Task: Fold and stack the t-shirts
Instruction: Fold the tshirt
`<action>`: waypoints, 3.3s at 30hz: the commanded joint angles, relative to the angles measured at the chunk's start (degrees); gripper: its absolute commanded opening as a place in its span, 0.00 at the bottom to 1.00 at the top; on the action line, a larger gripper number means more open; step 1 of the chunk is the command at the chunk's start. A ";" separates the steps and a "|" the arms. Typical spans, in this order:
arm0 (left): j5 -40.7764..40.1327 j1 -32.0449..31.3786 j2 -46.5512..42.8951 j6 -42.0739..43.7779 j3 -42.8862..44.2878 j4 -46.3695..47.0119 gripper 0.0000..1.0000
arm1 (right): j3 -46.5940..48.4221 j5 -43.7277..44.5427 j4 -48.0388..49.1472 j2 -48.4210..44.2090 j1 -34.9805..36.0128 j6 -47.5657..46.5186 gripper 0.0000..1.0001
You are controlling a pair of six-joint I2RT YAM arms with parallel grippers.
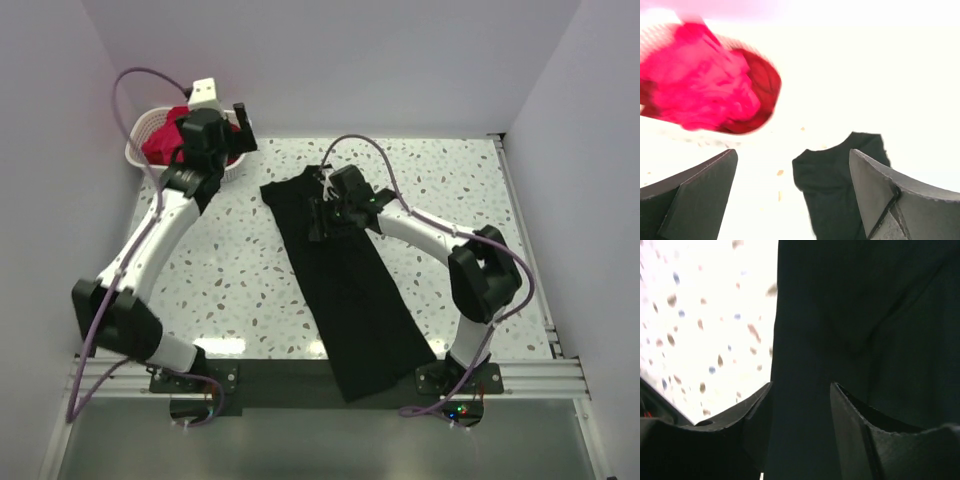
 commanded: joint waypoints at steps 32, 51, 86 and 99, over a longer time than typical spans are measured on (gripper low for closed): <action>15.07 -0.82 -34.66 -0.24 -48.25 3.07 1.00 | 45.37 -4.81 18.68 46.12 -22.28 17.75 0.49; 24.04 -14.96 -29.74 -14.12 -50.71 -5.62 0.95 | -4.34 3.26 -3.45 -8.26 -22.01 2.45 0.67; 25.88 -39.14 -12.69 -26.17 -48.25 -6.07 0.62 | -49.81 5.29 -11.46 -35.62 -9.71 17.92 0.28; 27.55 -40.37 -8.74 -26.96 -47.81 -6.33 0.40 | -50.08 4.32 -10.58 -35.97 -9.53 17.39 0.09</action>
